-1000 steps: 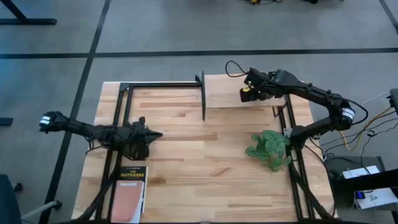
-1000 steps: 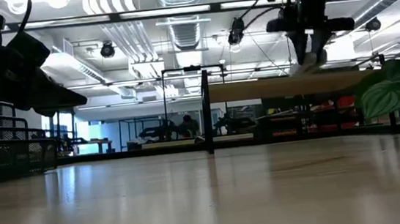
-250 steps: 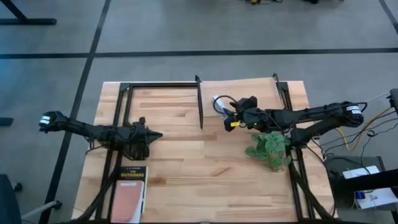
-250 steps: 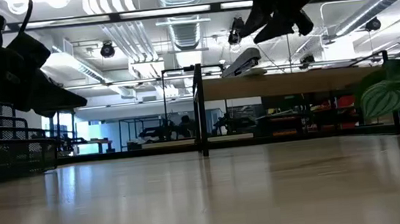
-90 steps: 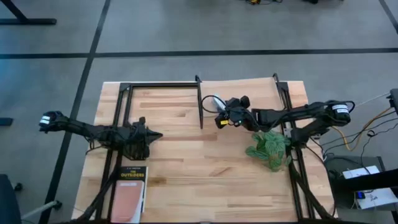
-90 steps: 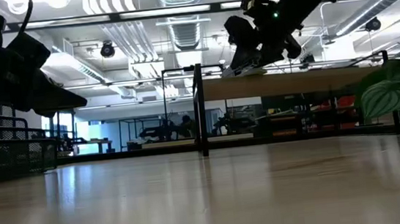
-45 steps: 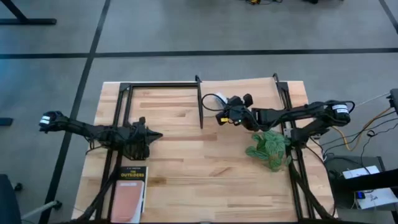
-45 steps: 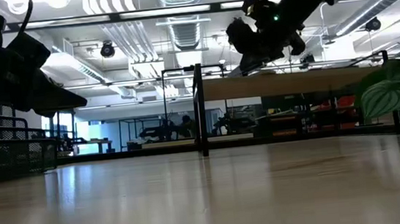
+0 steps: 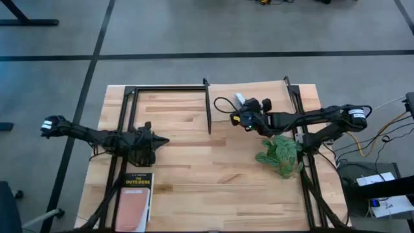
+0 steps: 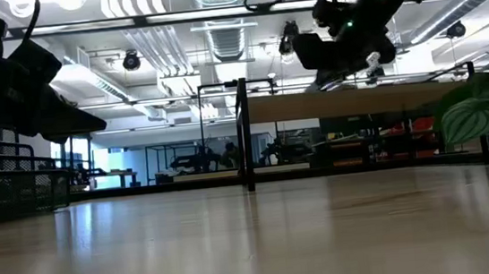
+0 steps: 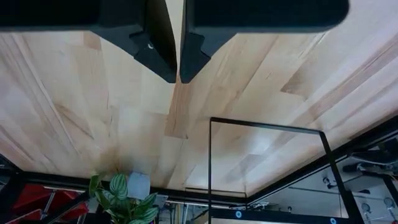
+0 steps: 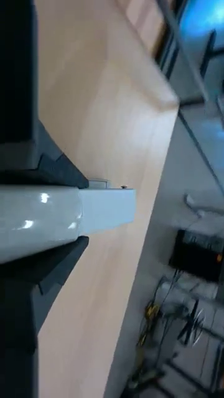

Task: Stock shelves
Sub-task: Put the gray stapler on the shelf

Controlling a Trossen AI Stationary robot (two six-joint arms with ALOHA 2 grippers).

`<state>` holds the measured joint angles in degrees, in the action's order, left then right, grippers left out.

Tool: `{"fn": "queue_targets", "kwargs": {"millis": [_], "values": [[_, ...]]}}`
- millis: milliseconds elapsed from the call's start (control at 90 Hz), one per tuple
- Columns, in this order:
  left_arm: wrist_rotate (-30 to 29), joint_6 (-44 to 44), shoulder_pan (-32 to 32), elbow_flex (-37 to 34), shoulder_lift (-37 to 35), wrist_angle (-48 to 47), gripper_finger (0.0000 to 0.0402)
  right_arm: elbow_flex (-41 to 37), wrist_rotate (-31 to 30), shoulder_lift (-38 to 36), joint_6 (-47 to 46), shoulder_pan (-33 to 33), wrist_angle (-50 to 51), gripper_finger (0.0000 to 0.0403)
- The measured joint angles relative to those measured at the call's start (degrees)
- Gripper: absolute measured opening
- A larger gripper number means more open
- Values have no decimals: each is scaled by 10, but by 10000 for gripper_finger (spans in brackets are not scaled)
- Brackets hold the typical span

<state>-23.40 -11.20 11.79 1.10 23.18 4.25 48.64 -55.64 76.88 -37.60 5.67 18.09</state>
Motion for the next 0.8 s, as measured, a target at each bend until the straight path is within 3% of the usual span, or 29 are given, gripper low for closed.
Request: {"fn": "queue_targets", "kwargs": {"millis": [456, 600, 800], "values": [[0, 0, 0, 0, 0, 0, 4, 0, -78, -63, -253, 21, 273, 108], [0, 0, 0, 0, 0, 0, 4, 0, -78, -53, -263, 40, 280, 93], [0, 0, 0, 0, 0, 0, 4, 0, -75, -45, -289, 65, 281, 106]]}}
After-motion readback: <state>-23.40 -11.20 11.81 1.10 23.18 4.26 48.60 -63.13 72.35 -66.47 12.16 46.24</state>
